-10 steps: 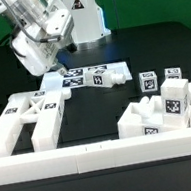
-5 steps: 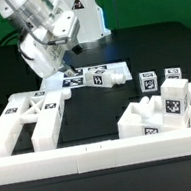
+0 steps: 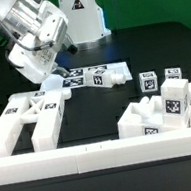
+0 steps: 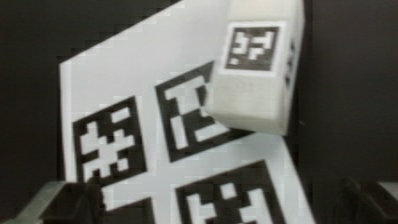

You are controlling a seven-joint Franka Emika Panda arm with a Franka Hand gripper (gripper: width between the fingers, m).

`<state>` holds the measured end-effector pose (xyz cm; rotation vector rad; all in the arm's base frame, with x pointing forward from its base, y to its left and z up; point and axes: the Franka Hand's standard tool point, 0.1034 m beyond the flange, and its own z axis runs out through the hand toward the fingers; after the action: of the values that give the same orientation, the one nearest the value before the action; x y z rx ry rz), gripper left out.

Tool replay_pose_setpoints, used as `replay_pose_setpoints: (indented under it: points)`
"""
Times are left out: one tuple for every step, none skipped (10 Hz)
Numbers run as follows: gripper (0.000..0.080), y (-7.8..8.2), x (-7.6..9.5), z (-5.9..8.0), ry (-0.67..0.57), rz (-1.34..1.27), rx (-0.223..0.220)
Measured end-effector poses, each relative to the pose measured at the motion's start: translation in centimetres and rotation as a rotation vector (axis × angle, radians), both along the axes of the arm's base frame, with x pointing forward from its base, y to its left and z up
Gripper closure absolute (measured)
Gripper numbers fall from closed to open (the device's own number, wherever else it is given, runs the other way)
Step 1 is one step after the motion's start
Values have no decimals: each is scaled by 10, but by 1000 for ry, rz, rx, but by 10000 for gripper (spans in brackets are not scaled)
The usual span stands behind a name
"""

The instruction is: Assemble chair

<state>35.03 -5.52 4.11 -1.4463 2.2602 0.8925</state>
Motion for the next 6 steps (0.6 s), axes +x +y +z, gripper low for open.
replay_pose_setpoints:
  points:
    - [150,0,0,0,1,-1,0]
    - [150,0,-1,-1,8,-6,-1]
    - [150,1,0,-4,99,-89,-7]
    - [150,6,13,-4,137,-107,-16]
    - [150,16,35,3,110,-79,-20]
    - [150,21,44,6,99,-62,-19]
